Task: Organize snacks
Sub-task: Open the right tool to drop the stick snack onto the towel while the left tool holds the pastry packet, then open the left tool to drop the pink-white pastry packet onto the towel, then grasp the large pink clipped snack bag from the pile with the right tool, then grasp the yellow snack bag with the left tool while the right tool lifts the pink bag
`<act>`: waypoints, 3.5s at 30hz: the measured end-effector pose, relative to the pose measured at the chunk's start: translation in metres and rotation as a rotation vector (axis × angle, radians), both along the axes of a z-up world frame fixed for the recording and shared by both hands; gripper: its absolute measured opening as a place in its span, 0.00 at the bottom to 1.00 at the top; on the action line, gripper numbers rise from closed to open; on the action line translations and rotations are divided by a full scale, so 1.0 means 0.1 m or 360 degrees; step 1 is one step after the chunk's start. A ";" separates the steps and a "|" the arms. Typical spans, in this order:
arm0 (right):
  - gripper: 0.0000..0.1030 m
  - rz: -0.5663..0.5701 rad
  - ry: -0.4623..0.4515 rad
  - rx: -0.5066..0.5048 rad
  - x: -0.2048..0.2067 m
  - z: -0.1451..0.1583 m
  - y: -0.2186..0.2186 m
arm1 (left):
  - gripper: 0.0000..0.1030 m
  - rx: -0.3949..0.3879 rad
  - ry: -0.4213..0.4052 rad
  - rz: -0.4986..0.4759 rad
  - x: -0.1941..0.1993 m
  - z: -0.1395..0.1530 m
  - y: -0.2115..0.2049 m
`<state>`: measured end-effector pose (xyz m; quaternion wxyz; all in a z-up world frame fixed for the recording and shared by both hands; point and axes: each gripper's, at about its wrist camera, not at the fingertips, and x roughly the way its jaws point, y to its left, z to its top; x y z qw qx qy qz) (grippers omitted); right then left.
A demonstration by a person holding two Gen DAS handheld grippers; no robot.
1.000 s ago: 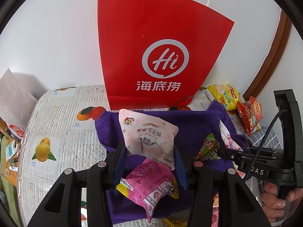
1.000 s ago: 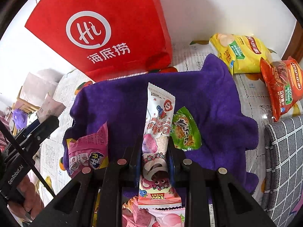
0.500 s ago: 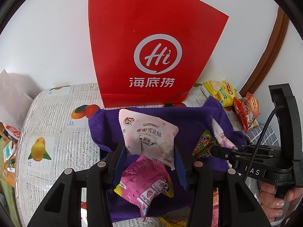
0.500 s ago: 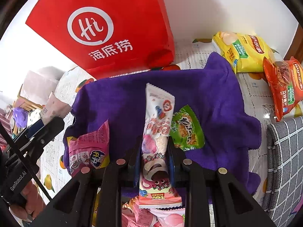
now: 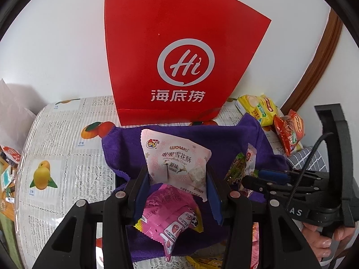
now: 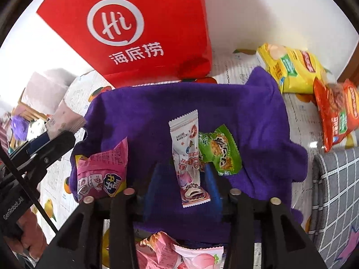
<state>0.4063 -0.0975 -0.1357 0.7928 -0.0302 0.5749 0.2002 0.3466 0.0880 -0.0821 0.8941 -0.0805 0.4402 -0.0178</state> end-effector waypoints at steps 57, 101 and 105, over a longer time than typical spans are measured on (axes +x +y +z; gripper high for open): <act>0.62 -0.0071 -0.0527 0.0143 -0.78 0.75 -0.02 | 0.67 0.0096 0.0036 -0.0005 -0.13 0.19 -0.12; 0.54 0.0130 -0.0506 -0.0010 -1.71 -0.15 0.05 | 0.67 0.0182 -0.0154 -0.0006 -0.43 0.60 -0.19; 0.54 0.0131 -0.0560 0.0058 -1.95 0.08 -0.08 | 0.67 0.0199 -0.0167 -0.0008 -0.49 0.65 -0.24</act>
